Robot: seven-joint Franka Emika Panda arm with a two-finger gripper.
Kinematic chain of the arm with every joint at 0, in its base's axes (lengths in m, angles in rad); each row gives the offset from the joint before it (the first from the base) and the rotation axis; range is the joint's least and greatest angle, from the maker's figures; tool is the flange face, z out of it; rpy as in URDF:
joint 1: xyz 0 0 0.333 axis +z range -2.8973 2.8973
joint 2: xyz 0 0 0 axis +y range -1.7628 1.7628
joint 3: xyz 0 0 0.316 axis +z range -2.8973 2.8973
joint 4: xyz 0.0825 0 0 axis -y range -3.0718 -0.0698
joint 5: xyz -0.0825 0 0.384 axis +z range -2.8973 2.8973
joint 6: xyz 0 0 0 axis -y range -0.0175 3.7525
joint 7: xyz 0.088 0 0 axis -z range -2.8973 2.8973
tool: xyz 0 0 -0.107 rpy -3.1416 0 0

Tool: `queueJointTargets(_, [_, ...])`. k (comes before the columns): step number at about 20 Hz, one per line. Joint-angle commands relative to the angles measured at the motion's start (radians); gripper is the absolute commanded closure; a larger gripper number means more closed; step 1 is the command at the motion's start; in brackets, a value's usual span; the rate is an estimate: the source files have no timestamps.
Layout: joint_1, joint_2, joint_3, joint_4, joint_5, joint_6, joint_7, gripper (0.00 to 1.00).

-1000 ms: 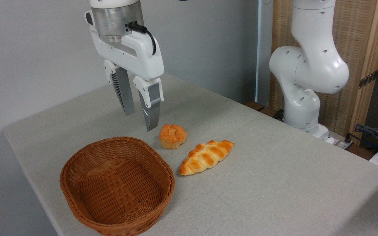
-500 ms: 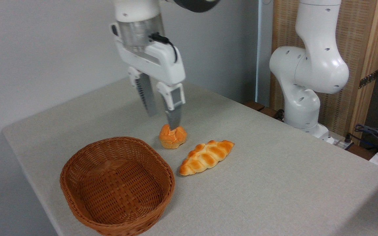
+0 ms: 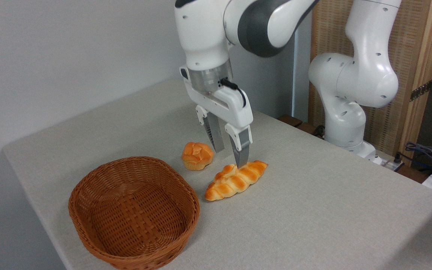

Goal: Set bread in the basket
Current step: 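Move the open gripper over the braided roll and lower onto it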

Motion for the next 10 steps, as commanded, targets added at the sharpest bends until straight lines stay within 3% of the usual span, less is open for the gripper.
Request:
queueJointTargets(1, [-0.012,-0.013,0.015,-0.089,0.047,0.119,0.019,0.0])
queueJointTargets(4, [-0.012,-0.004,0.015,-0.099,0.065,0.138,0.021,0.0])
queueJointTargets(6, [-0.012,0.001,0.016,-0.099,0.103,0.139,0.021,0.0])
queueJointTargets(10, [-0.012,0.015,0.018,-0.1,0.105,0.141,0.021,0.0])
